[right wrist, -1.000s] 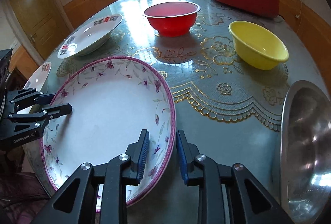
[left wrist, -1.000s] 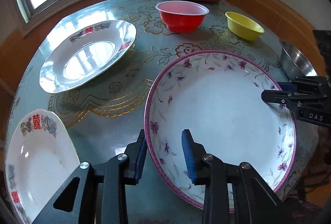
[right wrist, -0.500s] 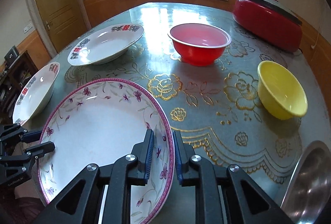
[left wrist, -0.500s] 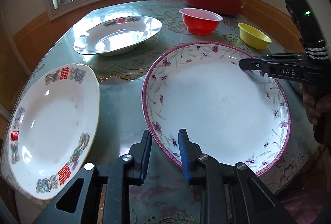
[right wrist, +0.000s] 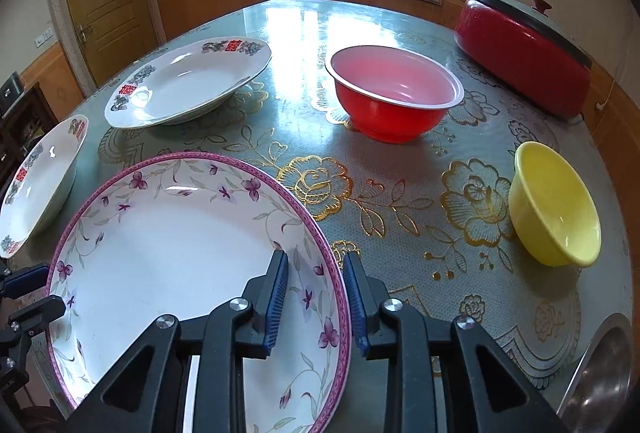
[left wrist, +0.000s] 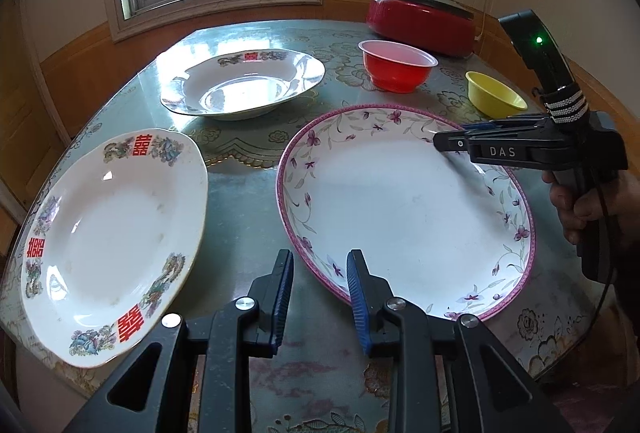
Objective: Organize plates and bowls
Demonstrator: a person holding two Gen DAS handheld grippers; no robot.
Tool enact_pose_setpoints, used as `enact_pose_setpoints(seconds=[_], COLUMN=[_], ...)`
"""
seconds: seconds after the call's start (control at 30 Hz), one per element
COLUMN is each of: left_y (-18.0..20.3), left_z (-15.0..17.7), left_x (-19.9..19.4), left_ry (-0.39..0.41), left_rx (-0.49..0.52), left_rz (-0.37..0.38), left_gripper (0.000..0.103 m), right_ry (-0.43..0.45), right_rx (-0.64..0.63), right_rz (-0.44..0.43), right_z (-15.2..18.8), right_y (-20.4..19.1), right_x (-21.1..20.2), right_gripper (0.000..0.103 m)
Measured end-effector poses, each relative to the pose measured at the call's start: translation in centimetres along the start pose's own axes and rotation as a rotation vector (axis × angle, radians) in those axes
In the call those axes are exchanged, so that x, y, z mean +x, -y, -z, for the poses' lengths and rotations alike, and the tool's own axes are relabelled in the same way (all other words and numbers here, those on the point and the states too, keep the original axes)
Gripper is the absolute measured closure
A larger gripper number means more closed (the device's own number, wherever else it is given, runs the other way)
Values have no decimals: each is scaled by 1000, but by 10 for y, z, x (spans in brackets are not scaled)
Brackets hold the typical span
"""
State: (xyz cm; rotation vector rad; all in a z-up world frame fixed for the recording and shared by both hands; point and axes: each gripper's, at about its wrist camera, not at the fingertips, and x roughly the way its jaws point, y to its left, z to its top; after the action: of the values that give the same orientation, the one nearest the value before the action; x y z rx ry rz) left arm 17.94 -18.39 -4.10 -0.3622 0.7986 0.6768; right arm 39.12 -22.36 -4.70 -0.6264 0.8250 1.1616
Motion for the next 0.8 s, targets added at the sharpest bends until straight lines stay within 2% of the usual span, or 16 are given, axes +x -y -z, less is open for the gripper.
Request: enact_pose_setpoints(seconds=[0.03, 0.13, 0.2, 0.33, 0.37, 0.47, 0.53, 0.6, 0.63, 0.7, 0.8], left_y=[-2, -10, -19, -40, -45, -71, -96, -122, -135, -163, -201], left_z=[1, 1, 1, -2, -4, -12, -17, -21, -22, -21, -14], left_x=[-3, -12, -19, -34, -39, -57, -67, -74, -77, -80, -75], left_ry=[0, -4, -2, 26, 40, 95, 130, 161, 176, 191, 183], left_rx=[0, 2, -16, -42, -47, -96, -140, -178, -205, -255, -303], left_rz=[12, 19, 26, 42, 50, 68, 30, -29, -54, -105, -160], left_gripper=[74, 61, 61, 61, 61, 61, 60, 52, 40, 31, 31], right_ry=[-2, 33, 75, 131, 142, 128, 107, 91, 78, 51, 10], right_rx=[4, 14, 23, 37, 38, 30, 9, -2, -11, -38, -44], right_rz=[9, 36, 33, -30, -74, -289, -397, -472, -502, -505, -500], right_z=[0, -2, -5, -18, -22, -32, -37, -42, -45, -49, -50], right_y=[0, -5, -11, -30, -37, -62, -85, -108, -120, -142, -162], right_x=[-1, -10, -20, -32, -33, -32, -28, -22, -18, -8, 8], right_gripper=[75, 73, 66, 63, 63, 60, 55, 49, 49, 48, 48])
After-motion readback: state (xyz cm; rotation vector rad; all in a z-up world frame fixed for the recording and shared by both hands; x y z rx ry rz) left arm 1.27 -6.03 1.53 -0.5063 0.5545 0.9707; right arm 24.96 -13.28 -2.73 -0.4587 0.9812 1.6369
